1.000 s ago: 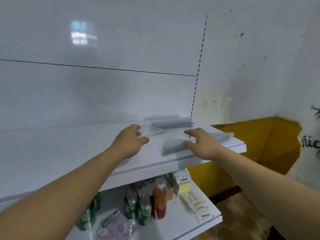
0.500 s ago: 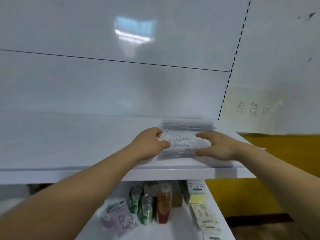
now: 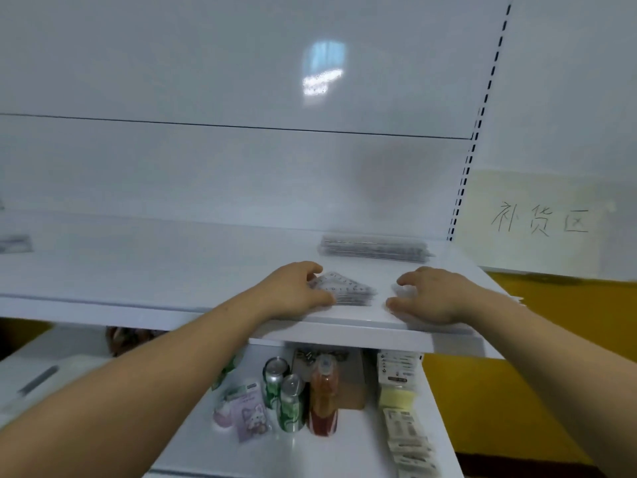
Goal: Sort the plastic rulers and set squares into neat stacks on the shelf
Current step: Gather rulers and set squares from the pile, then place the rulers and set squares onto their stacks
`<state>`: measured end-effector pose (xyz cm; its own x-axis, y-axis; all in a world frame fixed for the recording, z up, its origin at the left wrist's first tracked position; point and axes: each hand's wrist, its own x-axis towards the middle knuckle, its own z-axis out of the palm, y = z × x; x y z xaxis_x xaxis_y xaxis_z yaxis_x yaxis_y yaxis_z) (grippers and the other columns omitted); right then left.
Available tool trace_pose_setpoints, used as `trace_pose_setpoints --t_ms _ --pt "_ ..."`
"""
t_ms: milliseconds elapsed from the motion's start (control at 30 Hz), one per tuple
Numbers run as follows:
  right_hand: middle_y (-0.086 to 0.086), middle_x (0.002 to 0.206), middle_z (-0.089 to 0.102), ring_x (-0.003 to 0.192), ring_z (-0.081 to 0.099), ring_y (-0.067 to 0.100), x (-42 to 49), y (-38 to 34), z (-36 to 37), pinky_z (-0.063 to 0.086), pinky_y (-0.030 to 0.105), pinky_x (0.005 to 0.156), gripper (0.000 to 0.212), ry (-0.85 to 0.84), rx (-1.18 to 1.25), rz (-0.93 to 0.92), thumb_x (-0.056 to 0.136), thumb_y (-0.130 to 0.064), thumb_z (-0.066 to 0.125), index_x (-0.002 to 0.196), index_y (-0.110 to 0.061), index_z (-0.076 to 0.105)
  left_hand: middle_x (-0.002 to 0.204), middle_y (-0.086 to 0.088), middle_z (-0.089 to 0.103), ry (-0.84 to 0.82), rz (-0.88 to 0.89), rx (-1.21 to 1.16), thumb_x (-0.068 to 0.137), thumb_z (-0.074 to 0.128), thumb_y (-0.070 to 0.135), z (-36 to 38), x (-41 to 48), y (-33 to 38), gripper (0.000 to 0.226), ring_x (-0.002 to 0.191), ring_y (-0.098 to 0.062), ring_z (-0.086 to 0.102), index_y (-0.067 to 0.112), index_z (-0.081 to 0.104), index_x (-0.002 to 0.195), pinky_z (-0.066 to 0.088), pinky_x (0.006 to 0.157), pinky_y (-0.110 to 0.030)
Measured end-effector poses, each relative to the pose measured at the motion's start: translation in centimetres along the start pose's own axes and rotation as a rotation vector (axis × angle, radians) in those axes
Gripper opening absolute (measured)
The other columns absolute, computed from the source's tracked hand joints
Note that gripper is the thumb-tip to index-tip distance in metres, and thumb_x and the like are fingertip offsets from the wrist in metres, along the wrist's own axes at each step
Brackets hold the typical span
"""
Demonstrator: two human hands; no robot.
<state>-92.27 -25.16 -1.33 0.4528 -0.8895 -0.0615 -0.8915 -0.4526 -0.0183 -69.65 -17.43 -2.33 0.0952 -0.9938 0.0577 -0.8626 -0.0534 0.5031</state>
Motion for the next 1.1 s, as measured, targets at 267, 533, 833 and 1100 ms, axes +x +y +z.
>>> trace_pose_setpoints --t_ms 267,533,833,1100 --pt "0.001 0.156 0.024 0.141 0.027 0.024 1.2 -4.9 -2.8 0.024 0.041 0.115 0.070 0.047 0.037 -0.140 0.090 -0.063 0.040 0.147 -0.025 0.029 0.153 0.000 0.029 -0.063 -0.068 0.217 0.084 0.057 0.058 -4.0 -2.2 -4.1 0.079 0.137 -0.019 0.032 0.021 0.026 0.147 0.027 0.110 -0.031" --pt "0.004 0.156 0.024 0.141 0.025 0.024 5.4 -19.7 -4.3 0.023 0.035 0.113 0.069 0.007 0.040 -0.345 0.094 -0.059 0.037 0.149 -0.019 0.026 0.156 -0.003 0.022 0.019 -0.299 0.291 0.089 0.050 0.056 -11.3 -7.5 -15.4 0.074 0.141 -0.022 0.025 0.020 0.024 0.148 0.023 0.113 -0.034" --pt "0.005 0.156 0.024 0.139 0.029 0.024 9.2 -42.3 -2.4 0.026 0.034 0.110 0.072 -0.050 0.088 -0.536 0.094 -0.059 0.038 0.150 -0.017 0.023 0.151 -0.004 0.032 0.187 -0.528 0.299 0.089 0.048 0.056 -21.5 -16.1 -32.6 0.068 0.134 -0.024 0.035 0.019 0.033 0.144 0.031 0.109 -0.035" --pt "0.007 0.150 0.032 0.133 0.037 0.026 12.3 -56.3 -1.4 0.033 0.037 0.107 0.070 -0.041 0.112 -0.605 0.092 -0.060 0.040 0.147 -0.020 0.027 0.144 -0.005 0.041 0.204 -0.623 0.323 0.089 0.048 0.053 -27.0 -19.4 -42.1 0.060 0.126 -0.026 0.043 0.021 0.041 0.139 0.037 0.105 -0.041"
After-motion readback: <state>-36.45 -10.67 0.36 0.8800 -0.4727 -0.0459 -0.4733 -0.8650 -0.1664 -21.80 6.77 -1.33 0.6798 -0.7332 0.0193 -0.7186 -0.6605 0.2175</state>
